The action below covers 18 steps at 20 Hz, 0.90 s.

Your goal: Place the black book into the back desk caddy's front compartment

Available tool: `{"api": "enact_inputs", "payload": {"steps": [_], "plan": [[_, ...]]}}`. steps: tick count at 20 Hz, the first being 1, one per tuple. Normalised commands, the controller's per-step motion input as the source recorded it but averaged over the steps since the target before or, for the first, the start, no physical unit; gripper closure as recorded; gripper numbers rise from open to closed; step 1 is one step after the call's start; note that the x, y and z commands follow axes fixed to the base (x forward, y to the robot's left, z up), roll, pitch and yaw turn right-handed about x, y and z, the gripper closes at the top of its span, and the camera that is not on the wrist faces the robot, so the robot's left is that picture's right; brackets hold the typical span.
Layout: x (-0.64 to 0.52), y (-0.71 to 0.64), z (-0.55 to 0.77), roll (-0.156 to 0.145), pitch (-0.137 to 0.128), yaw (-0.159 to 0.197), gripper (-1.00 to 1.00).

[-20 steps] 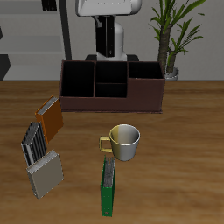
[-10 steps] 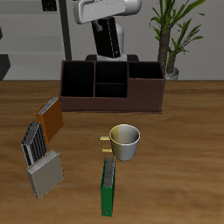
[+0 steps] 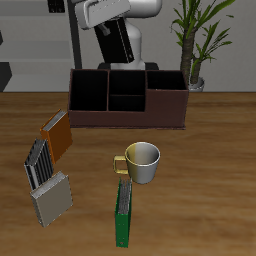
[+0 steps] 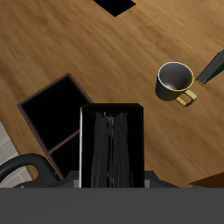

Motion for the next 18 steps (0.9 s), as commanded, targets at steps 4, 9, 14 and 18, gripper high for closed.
{"api": "enact_inputs", "payload": {"steps": [4,9,14,18], "plan": [[0.08,-0.05,0.0,-0.036,0.001,0.163,1.0],[0.07,-0.02,-0.03,-0.001,0.029,0.156,1.0],[0.11,-0.11,0.05,0.007,0.02,0.15,1.0],[0.12,-0.07,-0.11,-0.04,0.007,0.122,1.0]]}}
